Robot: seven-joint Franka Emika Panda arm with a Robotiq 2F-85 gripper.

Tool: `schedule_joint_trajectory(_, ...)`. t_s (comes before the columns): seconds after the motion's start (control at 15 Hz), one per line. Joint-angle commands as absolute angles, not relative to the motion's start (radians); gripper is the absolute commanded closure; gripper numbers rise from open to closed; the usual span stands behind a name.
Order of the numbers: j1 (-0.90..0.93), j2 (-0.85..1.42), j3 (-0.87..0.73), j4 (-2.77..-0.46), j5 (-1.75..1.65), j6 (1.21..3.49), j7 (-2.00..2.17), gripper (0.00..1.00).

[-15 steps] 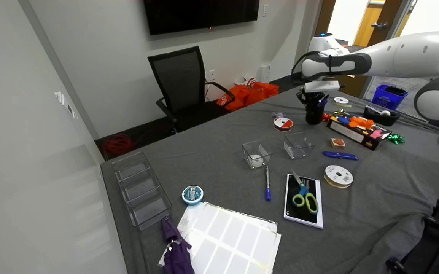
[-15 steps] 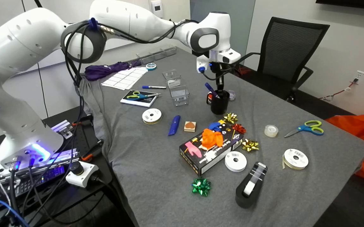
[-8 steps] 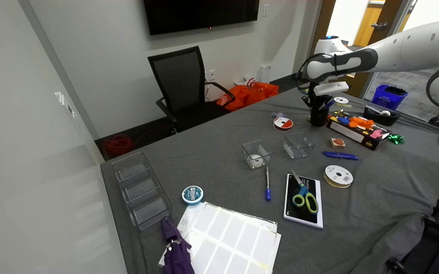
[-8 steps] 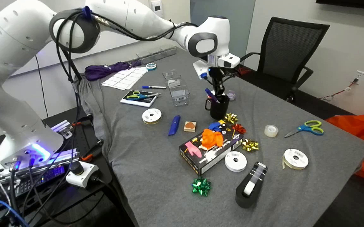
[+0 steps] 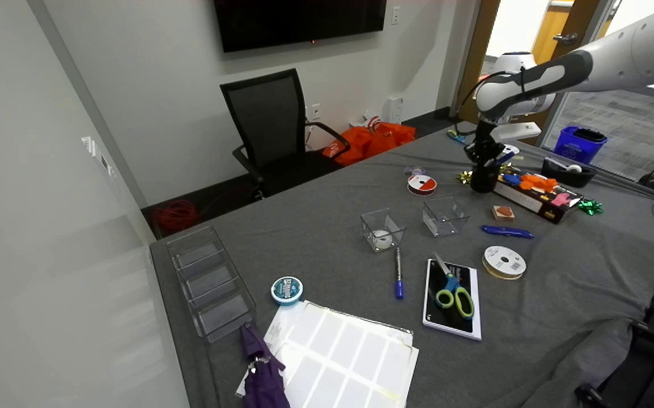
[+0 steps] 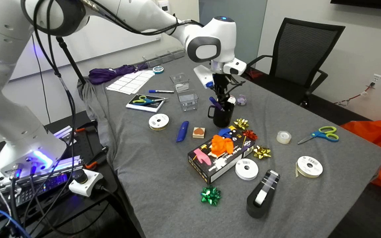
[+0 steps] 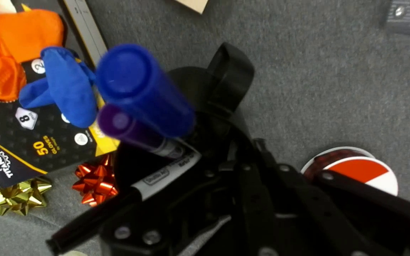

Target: Move the black cup to the left closer to white circular object

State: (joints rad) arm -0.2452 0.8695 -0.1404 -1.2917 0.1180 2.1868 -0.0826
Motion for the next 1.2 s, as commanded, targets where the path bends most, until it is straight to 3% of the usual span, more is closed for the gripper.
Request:
schedule_joint_trajectory(0.0, -0.277, 0.716, -0.079, -1.527, 0.141, 2.276, -0.156, 0.98)
schedule_joint_trajectory(0.07, -0.273, 0.696, -0.077, -1.571, 0.136, 2.309, -0.166, 0.98)
schedule_joint_trajectory(0.13, -0.267, 0.799, -0.096, -1.415, 0.115, 2.239, -0.115, 0.94)
schedule_joint_trajectory(0.6, -0.264, 0.743, -0.085, -1.516, 0.118, 2.283, -0.131, 0.94)
schedule_joint_trajectory(0.67, -0.264, 0.743, -0.085, -1.517, 0.118, 2.283, -0.131, 0.98)
schedule_joint_trajectory(1.13, -0.269, 0.608, -0.055, -1.837, 0.064, 2.5, -0.33, 0.98)
